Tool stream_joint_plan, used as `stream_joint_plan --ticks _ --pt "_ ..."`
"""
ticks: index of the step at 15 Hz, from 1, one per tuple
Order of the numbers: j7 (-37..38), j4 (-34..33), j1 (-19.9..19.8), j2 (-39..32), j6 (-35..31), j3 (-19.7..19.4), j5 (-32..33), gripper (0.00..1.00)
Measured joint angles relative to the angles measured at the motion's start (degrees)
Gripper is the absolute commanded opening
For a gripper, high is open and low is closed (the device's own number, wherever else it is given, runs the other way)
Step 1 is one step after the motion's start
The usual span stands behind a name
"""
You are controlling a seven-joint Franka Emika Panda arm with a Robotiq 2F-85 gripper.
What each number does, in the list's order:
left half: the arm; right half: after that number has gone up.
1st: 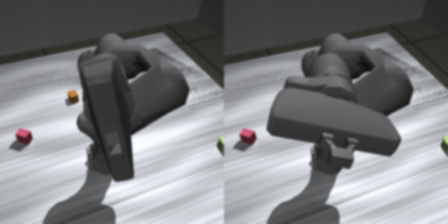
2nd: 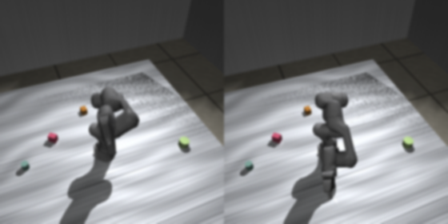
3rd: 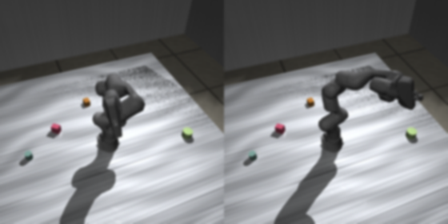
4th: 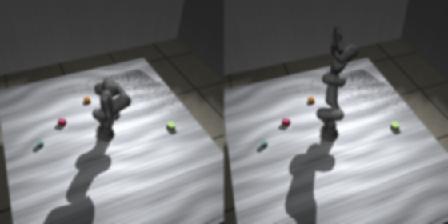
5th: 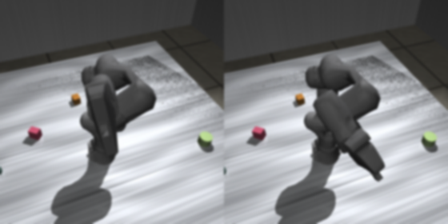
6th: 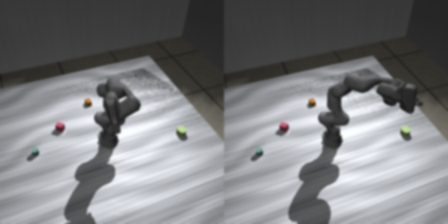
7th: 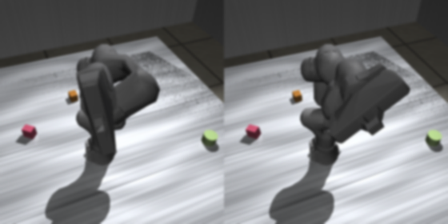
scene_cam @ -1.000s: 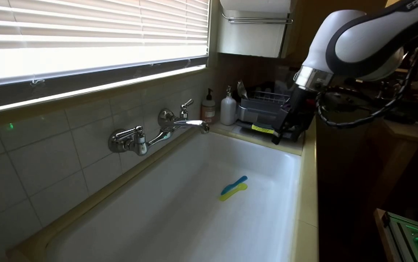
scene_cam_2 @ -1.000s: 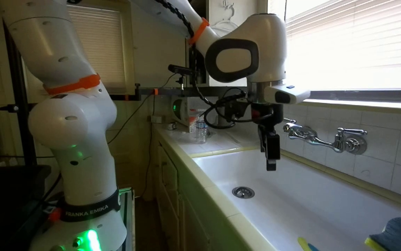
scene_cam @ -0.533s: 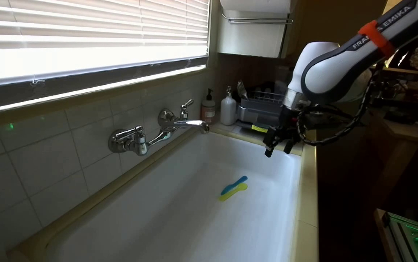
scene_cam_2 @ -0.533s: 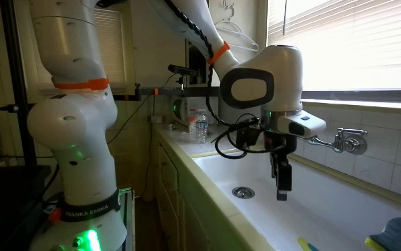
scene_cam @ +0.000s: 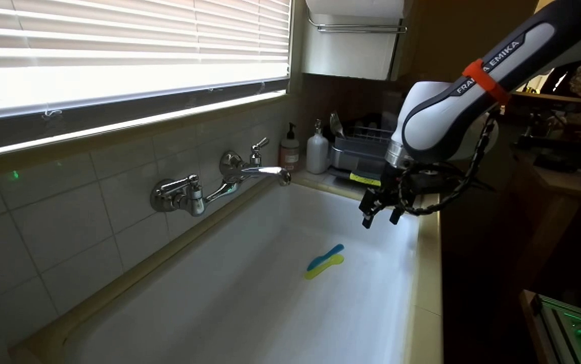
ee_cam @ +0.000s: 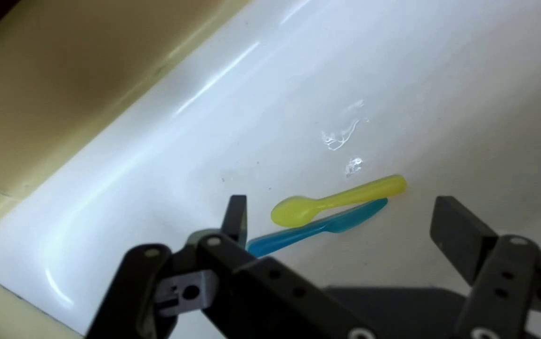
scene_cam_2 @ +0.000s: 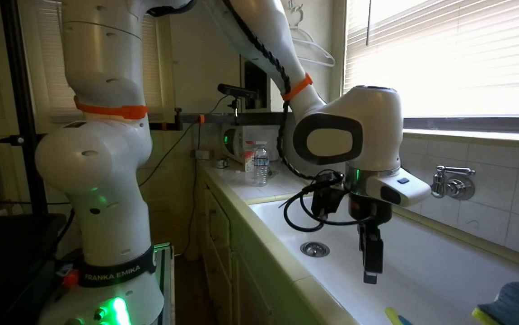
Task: Take the yellow spoon out of the sink and place it on the dishrack.
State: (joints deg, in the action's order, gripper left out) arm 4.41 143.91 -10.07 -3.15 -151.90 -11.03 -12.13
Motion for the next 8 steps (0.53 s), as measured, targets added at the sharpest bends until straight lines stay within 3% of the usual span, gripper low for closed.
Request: stream_joint_plan --ticks 8 --pt "5.65 -0.83 -0.08 -2.4 -2.1 0.09 -0.99 1.0"
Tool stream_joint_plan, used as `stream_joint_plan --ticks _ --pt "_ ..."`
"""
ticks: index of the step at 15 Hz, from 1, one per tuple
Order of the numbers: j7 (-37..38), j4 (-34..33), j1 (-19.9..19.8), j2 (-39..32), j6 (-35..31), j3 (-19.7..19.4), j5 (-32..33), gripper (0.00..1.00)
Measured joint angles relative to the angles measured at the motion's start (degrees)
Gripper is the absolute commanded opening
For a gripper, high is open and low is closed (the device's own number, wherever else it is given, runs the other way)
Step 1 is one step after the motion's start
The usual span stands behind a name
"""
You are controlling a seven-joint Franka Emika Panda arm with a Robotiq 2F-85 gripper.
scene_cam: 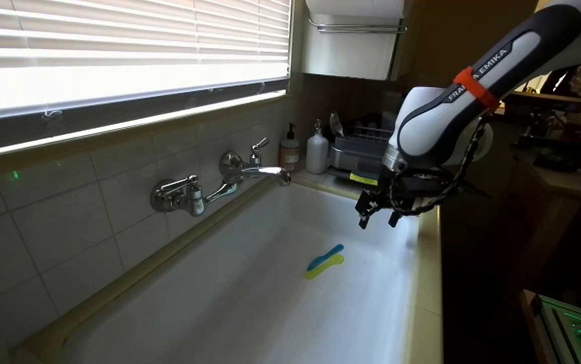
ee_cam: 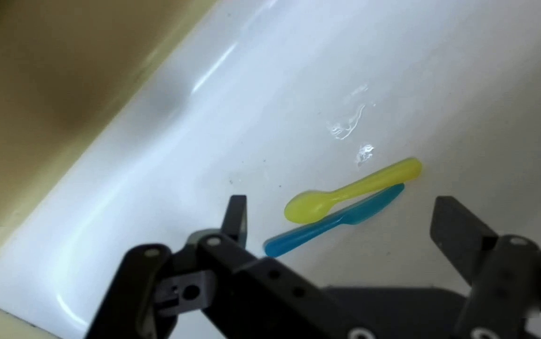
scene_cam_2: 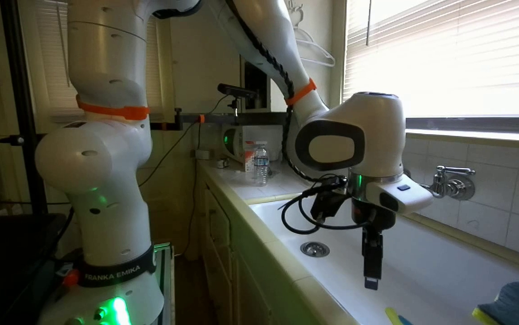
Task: Take the yellow spoon out of the sink and place it on the dishrack.
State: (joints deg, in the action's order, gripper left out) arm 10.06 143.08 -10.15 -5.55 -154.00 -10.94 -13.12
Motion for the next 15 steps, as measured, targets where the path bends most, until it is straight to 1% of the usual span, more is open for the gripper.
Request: stream_joint_plan --ticks 3,7,11,15 --pt "0.4 -2.74 0.01 -4.21 -0.06 1.02 -3.65 1.0" --pt "0.39 -8.37 -0.2 -10.39 -0.06 2.46 -7.53 1.0" --pt "0.39 -13.21 -1.18 -15.6 -0.03 3.05 -8.51 1.0" --pt "0.33 -16.94 -3.01 -19.77 0.15 3.65 -8.69 1.0"
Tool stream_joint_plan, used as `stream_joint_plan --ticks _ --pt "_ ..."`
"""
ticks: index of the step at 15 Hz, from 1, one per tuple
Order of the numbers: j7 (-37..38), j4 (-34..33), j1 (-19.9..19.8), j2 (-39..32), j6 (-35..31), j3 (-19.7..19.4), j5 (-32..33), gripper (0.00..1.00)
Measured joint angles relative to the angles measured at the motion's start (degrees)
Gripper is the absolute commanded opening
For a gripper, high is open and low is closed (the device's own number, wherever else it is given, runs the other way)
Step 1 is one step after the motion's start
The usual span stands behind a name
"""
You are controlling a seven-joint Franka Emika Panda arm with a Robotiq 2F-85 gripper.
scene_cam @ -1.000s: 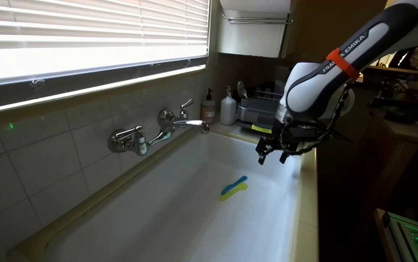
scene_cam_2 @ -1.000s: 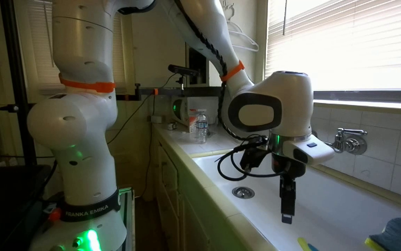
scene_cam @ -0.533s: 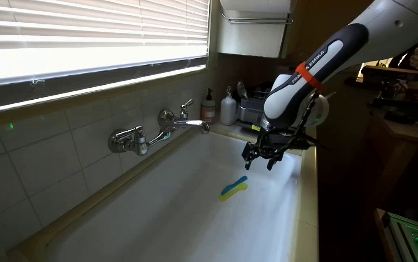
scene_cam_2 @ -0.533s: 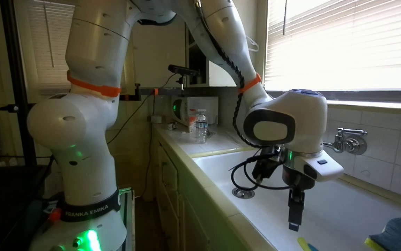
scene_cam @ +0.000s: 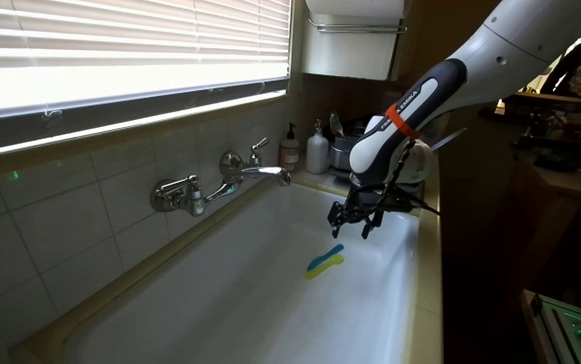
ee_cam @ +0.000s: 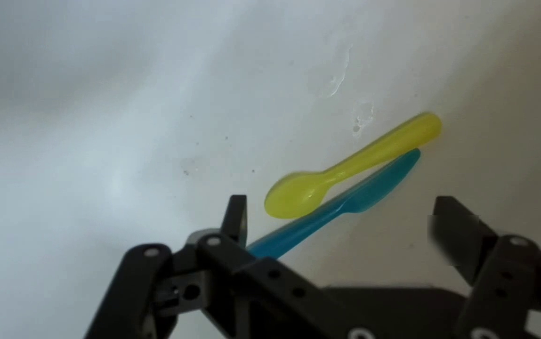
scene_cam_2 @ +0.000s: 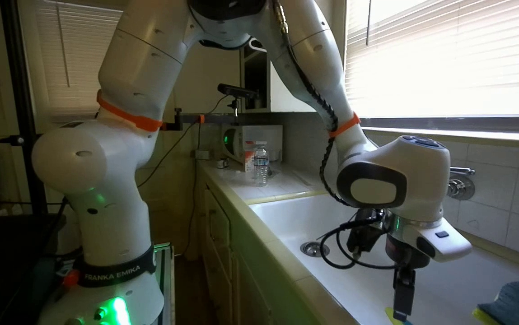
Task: Take the yellow spoon out of the sink and place it on the dishrack.
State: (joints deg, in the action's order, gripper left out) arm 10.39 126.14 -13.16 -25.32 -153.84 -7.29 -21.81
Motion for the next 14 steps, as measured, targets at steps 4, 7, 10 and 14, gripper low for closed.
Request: stream_joint_plan --ticks 4,7,10,14 --pt "0.0 -2.77 -1.12 -3.47 0.04 0.44 0.0 1.0" --pt "0.0 -3.97 -1.82 -5.56 0.1 0.91 0.0 1.0" --pt "0.0 -5.08 -2.06 -7.68 0.12 1.27 0.0 1.0" --pt "0.05 -7.01 -2.06 -10.6 0.5 1.39 0.0 1.0"
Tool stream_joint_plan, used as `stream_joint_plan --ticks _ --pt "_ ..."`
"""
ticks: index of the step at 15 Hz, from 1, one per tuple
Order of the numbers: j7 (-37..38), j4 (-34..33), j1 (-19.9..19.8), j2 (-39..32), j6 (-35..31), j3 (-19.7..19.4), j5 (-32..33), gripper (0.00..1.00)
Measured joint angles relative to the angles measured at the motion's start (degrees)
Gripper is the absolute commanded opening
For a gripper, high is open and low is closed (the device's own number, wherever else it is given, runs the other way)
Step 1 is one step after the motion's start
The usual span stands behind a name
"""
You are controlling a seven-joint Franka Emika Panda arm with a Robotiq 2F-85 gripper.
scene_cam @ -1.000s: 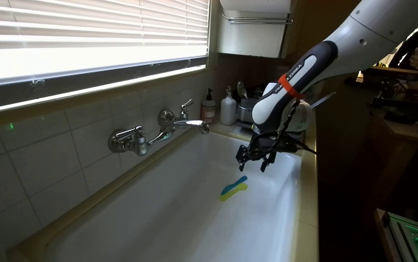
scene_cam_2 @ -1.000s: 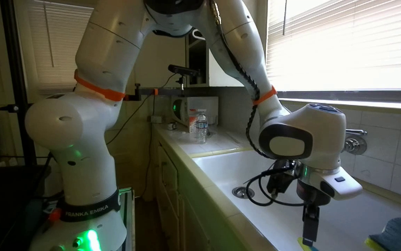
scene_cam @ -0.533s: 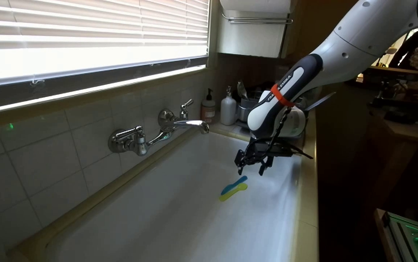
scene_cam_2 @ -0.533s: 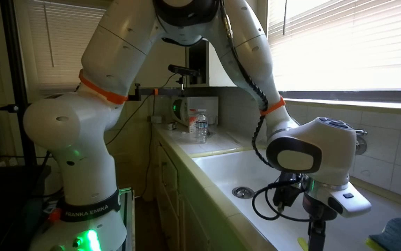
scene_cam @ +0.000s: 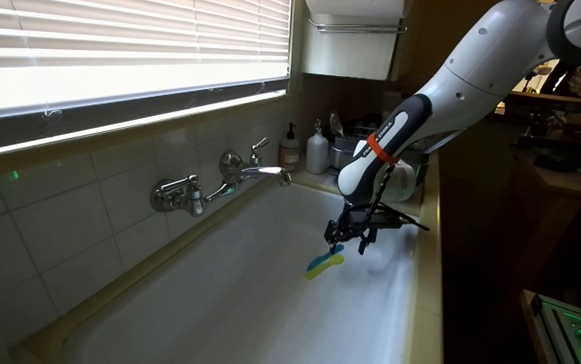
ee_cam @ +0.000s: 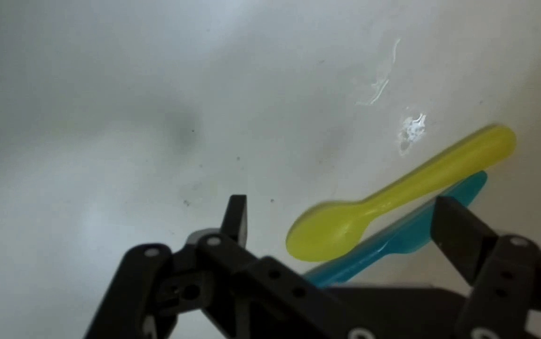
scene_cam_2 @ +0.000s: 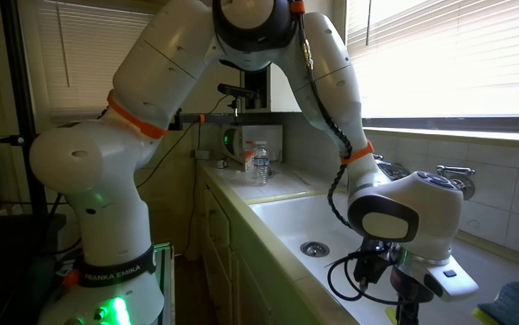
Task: Take the yellow spoon out of the sink and place it on the dishrack.
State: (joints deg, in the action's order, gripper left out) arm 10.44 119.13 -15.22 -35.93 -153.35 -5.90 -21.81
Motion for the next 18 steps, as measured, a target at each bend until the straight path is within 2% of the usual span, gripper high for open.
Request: stream_joint_plan --ticks 5,6,7,8,11,18 --pt "0.25 -3.76 0.01 -3.29 2.02 0.07 0.0 0.99" --pt "0.39 -4.61 0.02 -3.81 2.71 0.08 0.0 0.85" --pt "0.6 -5.46 0.04 -4.33 3.4 0.08 0.0 0.84" --pt "0.79 -6.25 0.06 -4.75 4.15 0.09 0.0 0.94" --pt "1.54 -8.17 0.16 -5.85 5.66 0.09 0.01 1.0" --pt "5.05 -10.74 0.63 -7.91 7.44 0.01 0.05 0.99"
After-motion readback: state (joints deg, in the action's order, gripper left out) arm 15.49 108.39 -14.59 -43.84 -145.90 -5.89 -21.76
